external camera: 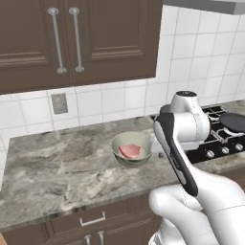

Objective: Place one of the steaks on the plate and the other in the bowl. Then place the bowl in the fridge.

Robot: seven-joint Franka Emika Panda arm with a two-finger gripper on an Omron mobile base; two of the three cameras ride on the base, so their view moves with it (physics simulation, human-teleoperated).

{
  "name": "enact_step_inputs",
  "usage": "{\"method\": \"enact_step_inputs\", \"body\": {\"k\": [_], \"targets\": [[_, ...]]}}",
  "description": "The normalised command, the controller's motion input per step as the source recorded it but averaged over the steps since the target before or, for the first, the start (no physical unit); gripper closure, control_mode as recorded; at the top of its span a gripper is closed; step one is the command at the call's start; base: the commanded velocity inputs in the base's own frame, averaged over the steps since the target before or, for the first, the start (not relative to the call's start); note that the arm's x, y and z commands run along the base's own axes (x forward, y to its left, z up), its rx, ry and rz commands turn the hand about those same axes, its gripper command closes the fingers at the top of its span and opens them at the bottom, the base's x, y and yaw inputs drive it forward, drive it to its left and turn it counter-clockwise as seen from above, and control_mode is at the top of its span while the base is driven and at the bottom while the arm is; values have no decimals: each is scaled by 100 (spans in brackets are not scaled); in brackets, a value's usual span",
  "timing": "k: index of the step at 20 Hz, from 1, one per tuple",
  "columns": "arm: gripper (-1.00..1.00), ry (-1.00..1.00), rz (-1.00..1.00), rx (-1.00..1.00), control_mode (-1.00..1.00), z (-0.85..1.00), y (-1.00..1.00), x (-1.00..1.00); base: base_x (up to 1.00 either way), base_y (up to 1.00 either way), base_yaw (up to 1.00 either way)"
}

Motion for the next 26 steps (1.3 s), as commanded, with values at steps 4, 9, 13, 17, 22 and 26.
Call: {"method": "enact_step_inputs", "body": {"k": [4,9,13,17,22,26], "targets": [[-100,0,0,0,100,0,0,0,30,8,-12],[-100,0,0,0,100,0,0,0,8,0,0],[-100,0,0,0,100,0,0,0,10,-2,1],[-100,0,16,0,-100,-3,-27,57,0,0,0],[-100,3,12,2,-100,-1,-23,64,0,0,0],[-100,13,1,1,-100,0,-23,57,0,0,0]]}}
